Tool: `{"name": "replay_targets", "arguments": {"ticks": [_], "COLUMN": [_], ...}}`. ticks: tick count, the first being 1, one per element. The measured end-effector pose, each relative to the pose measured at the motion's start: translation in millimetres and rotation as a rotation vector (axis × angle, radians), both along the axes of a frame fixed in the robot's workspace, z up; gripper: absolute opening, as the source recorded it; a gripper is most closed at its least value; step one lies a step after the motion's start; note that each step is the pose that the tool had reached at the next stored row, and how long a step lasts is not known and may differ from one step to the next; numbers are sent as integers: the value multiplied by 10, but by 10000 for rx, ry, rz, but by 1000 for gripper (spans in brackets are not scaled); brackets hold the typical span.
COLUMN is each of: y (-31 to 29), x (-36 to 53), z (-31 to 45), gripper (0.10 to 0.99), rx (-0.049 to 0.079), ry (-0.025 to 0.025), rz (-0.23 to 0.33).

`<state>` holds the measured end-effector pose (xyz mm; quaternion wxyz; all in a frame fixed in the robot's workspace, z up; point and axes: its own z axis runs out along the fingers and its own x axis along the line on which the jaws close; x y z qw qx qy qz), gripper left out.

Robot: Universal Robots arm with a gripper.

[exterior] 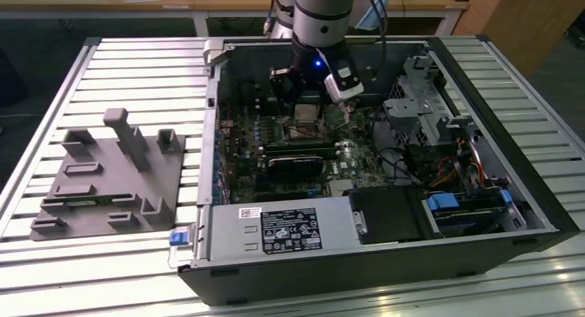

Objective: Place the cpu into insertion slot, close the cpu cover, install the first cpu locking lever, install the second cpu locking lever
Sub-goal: 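Place the cpu into insertion slot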

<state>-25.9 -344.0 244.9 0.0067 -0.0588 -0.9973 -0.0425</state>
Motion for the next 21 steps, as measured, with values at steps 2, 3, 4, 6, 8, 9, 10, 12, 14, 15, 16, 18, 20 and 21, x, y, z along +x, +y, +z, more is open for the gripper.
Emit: {"name": "replay_targets", "arguments": {"ticks": [2, 3, 4, 6, 8, 9, 10, 12, 14, 15, 16, 18, 20, 21], "y": [0, 0, 0, 0, 0, 0, 0, 0, 0, 0, 0, 0, 0, 0], "x": [0, 0, 0, 0, 0, 0, 0, 0, 0, 0, 0, 0, 0, 0], "z": [-2, -4, -5, -7, -8, -9, -10, -12, -14, -15, -16, -18, -21, -22], "gripper": [541, 541, 541, 541, 541, 541, 541, 541, 541, 541, 541, 541, 541, 541], "rx": [0, 0, -1, -2, -5, -5, -6, -8, -10, -9, -10, -11, -11, -11], "ry": [0, 0, 0, -1, -1, -1, -1, -1, -1, -1, -1, -1, -1, -1], "rz": [-359, -554, -735, -1090, -1443, -1637, -1811, -2165, -2518, -2695, -2875, -3247, -3606, -3784]}}
